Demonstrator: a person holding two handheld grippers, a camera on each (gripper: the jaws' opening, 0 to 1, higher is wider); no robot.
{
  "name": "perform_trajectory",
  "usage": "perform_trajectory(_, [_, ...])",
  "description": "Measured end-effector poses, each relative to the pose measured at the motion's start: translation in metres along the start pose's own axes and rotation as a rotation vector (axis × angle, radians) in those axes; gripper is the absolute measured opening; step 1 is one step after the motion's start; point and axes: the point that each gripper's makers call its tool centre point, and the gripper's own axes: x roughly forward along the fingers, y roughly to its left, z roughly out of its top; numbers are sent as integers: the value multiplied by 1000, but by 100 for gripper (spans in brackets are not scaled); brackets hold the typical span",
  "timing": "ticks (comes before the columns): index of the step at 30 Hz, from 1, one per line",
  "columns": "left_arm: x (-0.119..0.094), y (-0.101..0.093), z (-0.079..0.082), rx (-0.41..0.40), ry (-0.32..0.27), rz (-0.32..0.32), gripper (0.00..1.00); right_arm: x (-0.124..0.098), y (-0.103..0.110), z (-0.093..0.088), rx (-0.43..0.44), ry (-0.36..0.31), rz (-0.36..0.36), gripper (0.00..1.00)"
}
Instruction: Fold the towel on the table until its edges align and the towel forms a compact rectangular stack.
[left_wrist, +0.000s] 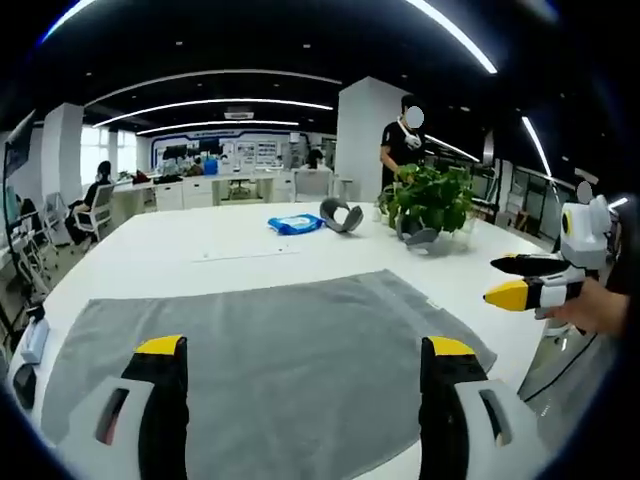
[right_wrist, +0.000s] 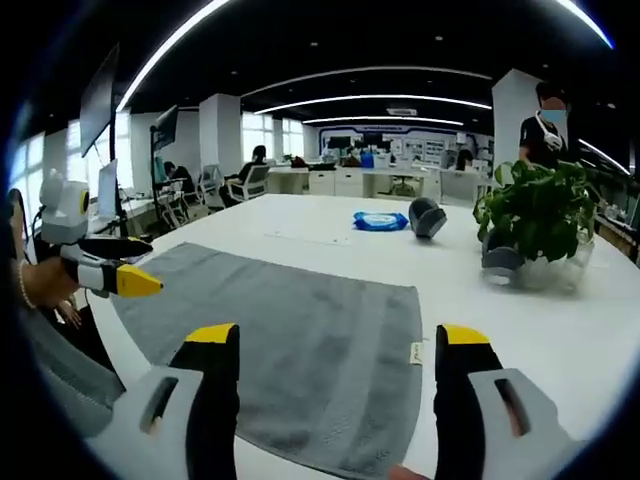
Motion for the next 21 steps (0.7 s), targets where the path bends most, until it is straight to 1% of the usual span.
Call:
perform_trajectory(3, [1, -2, -3, -7, 12, -5, 100, 0, 0, 0, -4, 3, -2, 83])
perform_trajectory(7, [5, -7, -7, 13, 22, -16, 100, 1, 0, -2, -7, 14, -3, 83])
perform_trajectory(9, [6, -8, -7, 14, 25, -21, 100, 0, -2, -4, -8, 23, -8, 83])
perform_trajectory(12, [7, -11, -6, 27, 19, -30, 100, 0, -5, -4, 3, 18, -14, 83])
perform_trajectory(15, [7, -12, -6, 28, 21, -32, 100, -1, -7, -2, 15, 10, -18, 83])
perform_trajectory(21, [7, -11, -8, 27, 26, -28, 99, -1, -8, -4, 13, 18, -24, 82])
